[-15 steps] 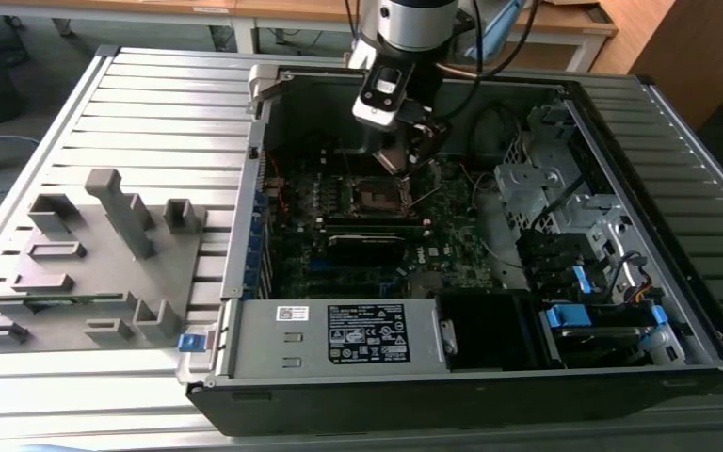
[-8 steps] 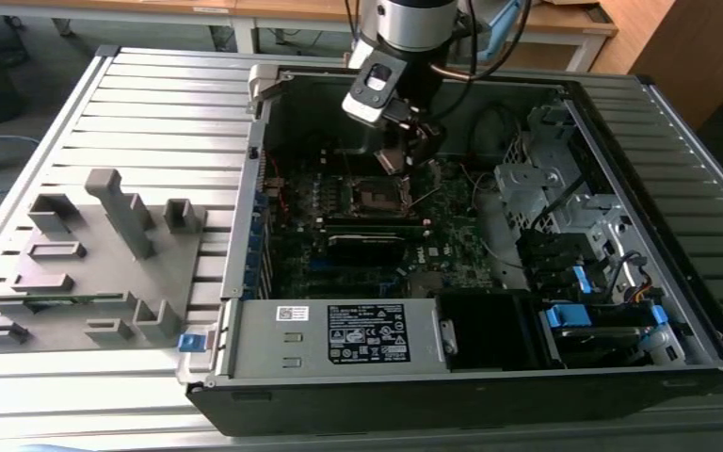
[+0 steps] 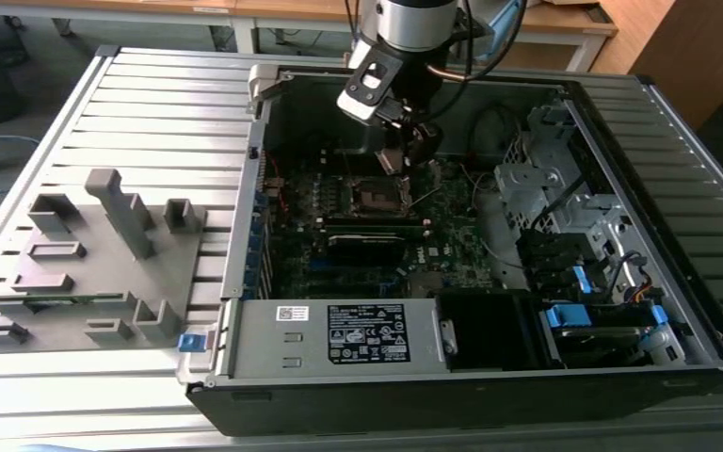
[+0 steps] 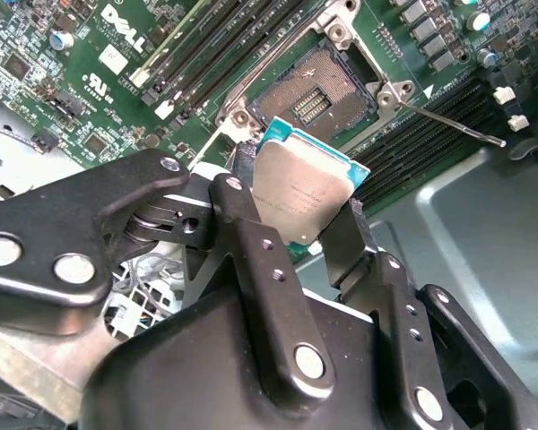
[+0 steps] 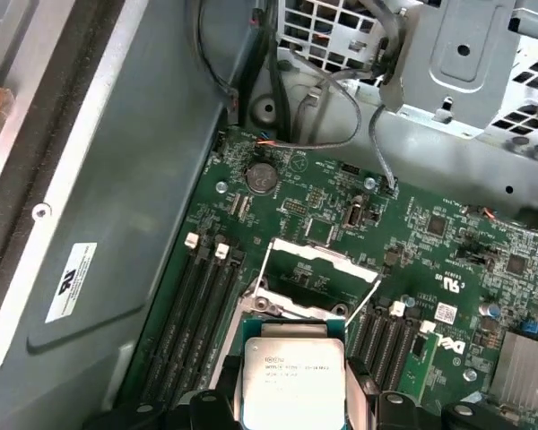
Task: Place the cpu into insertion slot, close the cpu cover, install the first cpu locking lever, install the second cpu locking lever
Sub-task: 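Place the cpu into insertion slot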
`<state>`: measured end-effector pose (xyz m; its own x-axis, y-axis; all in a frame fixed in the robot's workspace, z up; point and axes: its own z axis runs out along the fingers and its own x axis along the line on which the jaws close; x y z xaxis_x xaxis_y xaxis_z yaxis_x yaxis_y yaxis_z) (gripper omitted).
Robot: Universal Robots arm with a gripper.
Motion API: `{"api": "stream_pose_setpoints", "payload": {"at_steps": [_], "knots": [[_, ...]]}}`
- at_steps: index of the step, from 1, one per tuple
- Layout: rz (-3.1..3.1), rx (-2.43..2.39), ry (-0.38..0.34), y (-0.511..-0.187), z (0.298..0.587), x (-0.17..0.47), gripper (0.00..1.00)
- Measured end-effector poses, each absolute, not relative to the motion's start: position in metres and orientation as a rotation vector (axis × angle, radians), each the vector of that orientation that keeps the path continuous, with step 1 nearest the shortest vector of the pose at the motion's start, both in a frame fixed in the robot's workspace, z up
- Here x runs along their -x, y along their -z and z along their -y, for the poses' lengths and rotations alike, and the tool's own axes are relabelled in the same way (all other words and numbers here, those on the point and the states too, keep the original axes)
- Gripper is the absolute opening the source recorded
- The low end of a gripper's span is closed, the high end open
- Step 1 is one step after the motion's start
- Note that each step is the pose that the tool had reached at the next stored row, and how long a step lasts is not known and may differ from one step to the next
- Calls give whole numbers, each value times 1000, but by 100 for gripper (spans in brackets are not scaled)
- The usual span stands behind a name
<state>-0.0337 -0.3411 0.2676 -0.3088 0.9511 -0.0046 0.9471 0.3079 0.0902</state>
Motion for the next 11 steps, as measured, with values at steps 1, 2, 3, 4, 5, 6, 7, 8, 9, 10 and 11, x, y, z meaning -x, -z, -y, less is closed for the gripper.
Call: {"api": "stream_pose_setpoints", "payload": {"at_steps": [1,2,3,4,5,6,7,8,9,10,11], "knots": [[-2493,-1813,-108,-268,341,34,54],[-2484,-1826,-108,-267,341,34,54],[-2466,-1848,-108,-267,341,34,54],[-2450,-1869,-107,-267,341,34,54],[-2432,-1890,-106,-267,341,34,54],[-2415,-1912,-105,-267,341,34,54],[-2397,-1933,-104,-267,341,34,54],[-2379,-1954,-103,-267,341,34,54],[-2361,-1975,-102,-267,341,34,54],[-2341,-1998,-101,-266,341,34,54],[-2323,-2018,-100,-266,341,34,54]]}}
